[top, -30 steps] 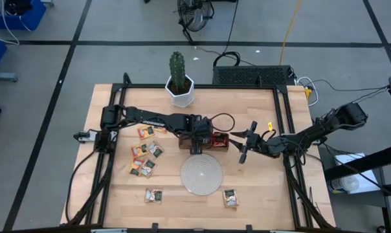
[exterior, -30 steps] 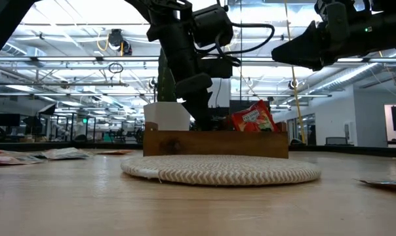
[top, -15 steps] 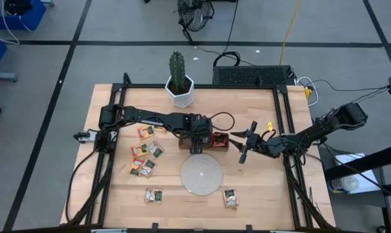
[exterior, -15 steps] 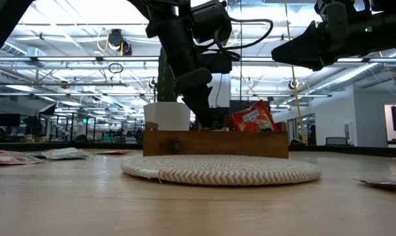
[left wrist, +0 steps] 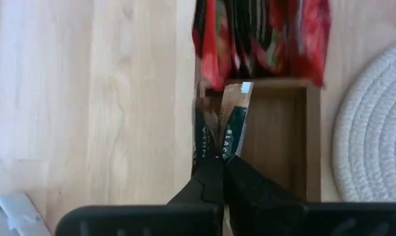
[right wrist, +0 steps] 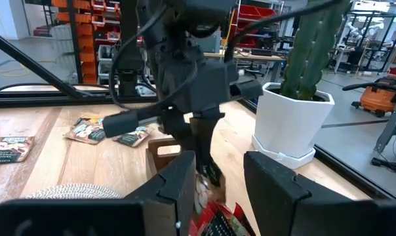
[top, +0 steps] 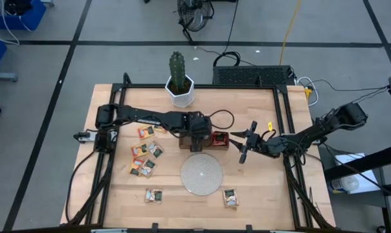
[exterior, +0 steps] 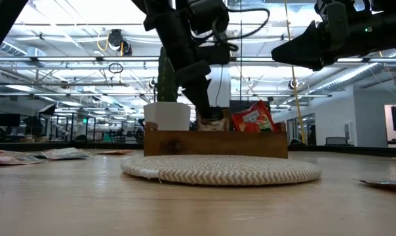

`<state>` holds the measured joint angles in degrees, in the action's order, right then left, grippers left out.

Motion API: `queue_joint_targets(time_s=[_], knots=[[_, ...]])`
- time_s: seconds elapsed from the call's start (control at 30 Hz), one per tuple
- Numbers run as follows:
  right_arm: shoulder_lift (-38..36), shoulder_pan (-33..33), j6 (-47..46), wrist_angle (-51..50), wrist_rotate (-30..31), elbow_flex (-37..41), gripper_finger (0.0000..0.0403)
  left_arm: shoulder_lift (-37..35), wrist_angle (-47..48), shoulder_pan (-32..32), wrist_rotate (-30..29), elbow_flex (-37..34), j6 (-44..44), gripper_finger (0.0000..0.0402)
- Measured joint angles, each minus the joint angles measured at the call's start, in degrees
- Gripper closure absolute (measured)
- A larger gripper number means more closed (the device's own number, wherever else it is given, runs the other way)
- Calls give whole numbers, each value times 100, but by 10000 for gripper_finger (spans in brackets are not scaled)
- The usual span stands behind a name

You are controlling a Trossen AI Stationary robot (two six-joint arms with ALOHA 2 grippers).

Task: Pick & Place Tea
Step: Put the brown tea bag into the middle section of the wooden organizer

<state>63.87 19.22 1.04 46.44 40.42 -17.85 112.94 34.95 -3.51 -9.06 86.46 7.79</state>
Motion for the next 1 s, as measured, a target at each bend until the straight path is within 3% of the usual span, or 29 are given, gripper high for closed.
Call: queue_joint_targets(time_s=[0.7, 1.0], knots=[[-1, 2, -40, 2, -2, 24, 287, -74, 97, -9, 56, 2, -174, 395], [-1, 0, -39, 2, -2, 24, 287, -74, 11, -60, 22, 2, -455, 350]])
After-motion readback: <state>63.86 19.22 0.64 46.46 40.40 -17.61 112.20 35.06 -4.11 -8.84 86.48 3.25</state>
